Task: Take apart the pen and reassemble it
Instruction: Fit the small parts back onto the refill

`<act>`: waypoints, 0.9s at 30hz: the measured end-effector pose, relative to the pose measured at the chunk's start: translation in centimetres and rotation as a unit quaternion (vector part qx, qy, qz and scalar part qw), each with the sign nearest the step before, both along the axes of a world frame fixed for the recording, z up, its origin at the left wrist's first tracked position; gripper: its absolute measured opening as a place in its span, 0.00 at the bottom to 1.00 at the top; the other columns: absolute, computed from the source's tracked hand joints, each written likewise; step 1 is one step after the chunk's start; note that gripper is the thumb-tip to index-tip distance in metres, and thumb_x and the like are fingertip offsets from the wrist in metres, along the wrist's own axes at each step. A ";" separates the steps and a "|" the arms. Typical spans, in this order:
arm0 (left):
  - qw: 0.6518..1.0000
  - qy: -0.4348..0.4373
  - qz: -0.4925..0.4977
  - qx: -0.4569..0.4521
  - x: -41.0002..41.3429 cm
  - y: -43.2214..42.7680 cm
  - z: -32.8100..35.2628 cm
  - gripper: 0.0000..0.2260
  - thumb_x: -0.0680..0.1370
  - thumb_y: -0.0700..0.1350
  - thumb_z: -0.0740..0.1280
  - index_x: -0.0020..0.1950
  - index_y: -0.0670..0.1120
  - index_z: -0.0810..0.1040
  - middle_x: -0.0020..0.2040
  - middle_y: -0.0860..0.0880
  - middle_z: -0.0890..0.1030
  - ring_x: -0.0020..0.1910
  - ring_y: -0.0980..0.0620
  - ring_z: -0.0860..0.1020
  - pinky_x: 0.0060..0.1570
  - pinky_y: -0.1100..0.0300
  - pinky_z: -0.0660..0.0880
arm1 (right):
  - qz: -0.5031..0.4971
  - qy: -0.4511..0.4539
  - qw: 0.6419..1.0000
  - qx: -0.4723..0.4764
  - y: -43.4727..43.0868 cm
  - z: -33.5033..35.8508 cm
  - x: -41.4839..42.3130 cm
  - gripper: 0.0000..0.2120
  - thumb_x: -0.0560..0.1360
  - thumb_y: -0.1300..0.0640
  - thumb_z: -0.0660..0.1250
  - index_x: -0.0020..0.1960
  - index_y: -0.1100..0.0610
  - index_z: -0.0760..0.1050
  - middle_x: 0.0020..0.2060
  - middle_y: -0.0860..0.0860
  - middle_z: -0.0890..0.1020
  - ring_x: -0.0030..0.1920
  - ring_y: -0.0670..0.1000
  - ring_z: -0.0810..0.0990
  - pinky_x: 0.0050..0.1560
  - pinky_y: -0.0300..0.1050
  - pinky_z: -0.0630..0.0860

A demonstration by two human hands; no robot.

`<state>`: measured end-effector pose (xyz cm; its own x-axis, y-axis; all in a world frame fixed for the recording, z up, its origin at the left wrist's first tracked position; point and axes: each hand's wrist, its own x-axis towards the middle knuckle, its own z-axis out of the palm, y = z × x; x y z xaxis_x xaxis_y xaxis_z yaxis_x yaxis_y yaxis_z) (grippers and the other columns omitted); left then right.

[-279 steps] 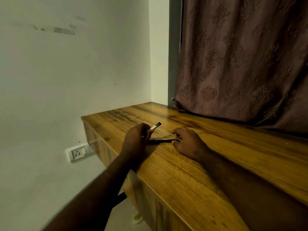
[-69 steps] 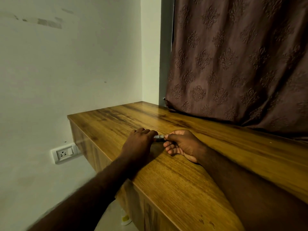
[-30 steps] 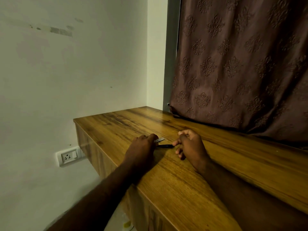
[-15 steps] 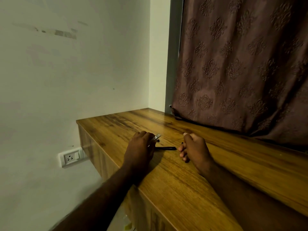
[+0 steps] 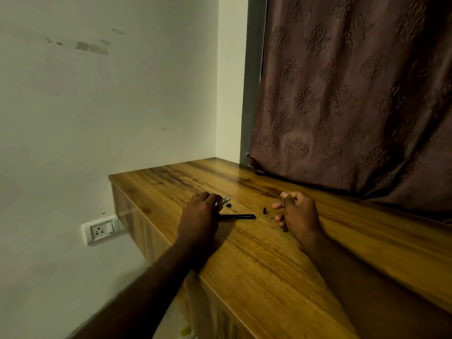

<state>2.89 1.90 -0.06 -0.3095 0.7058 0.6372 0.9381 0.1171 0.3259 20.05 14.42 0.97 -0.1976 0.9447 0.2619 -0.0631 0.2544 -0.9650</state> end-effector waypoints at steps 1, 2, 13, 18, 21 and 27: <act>1.000 0.002 0.000 -0.001 0.0 0.0 0.0 0.15 0.76 0.42 0.65 0.63 0.47 0.74 0.59 0.46 0.77 0.56 0.47 0.73 0.56 0.48 0.73 | -0.017 -0.001 1.000 0.006 0.4 0.0 0.1 0.07 0.81 0.58 0.58 0.53 0.61 0.72 0.41 0.58 0.82 0.24 0.50 0.72 0.20 0.37 0.65; 1.000 0.005 0.000 -0.003 0.0 0.0 0.0 0.15 0.76 0.41 0.65 0.62 0.47 0.74 0.59 0.46 0.76 0.56 0.47 0.73 0.56 0.48 0.73 | -0.032 -0.001 0.999 0.010 0.8 -0.1 0.2 0.07 0.81 0.58 0.58 0.53 0.61 0.72 0.40 0.57 0.82 0.24 0.49 0.72 0.21 0.37 0.66; 1.000 0.008 -0.015 0.005 -0.1 0.3 -0.3 0.11 0.77 0.42 0.64 0.59 0.46 0.75 0.56 0.46 0.78 0.53 0.48 0.74 0.52 0.51 0.73 | -0.109 -0.103 0.984 0.098 2.9 -1.2 0.2 0.06 0.78 0.58 0.62 0.44 0.55 0.75 0.39 0.53 0.83 0.40 0.53 0.80 0.42 0.49 0.78; 1.000 0.006 -0.018 0.004 -0.1 0.4 -0.2 0.11 0.76 0.42 0.64 0.58 0.46 0.76 0.55 0.46 0.79 0.53 0.47 0.74 0.52 0.50 0.73 | -0.127 -0.092 0.984 0.085 3.7 -1.0 0.8 0.07 0.79 0.59 0.62 0.43 0.55 0.74 0.37 0.53 0.82 0.37 0.52 0.79 0.40 0.46 0.76; 1.000 -0.002 -0.019 -0.003 -0.1 0.4 -0.2 0.10 0.76 0.43 0.64 0.57 0.46 0.76 0.54 0.46 0.79 0.52 0.47 0.74 0.52 0.50 0.73 | -0.106 -0.073 0.989 0.068 3.3 -0.9 0.6 0.06 0.80 0.60 0.59 0.47 0.57 0.73 0.37 0.53 0.82 0.33 0.50 0.79 0.35 0.44 0.76; 1.000 -0.002 -0.020 0.003 0.0 0.2 -0.3 0.09 0.77 0.44 0.64 0.56 0.46 0.76 0.53 0.46 0.79 0.51 0.46 0.74 0.50 0.51 0.72 | -0.057 -0.032 0.997 0.049 1.9 -1.0 -0.4 0.06 0.80 0.61 0.59 0.46 0.54 0.72 0.37 0.56 0.83 0.36 0.55 0.83 0.32 0.46 0.79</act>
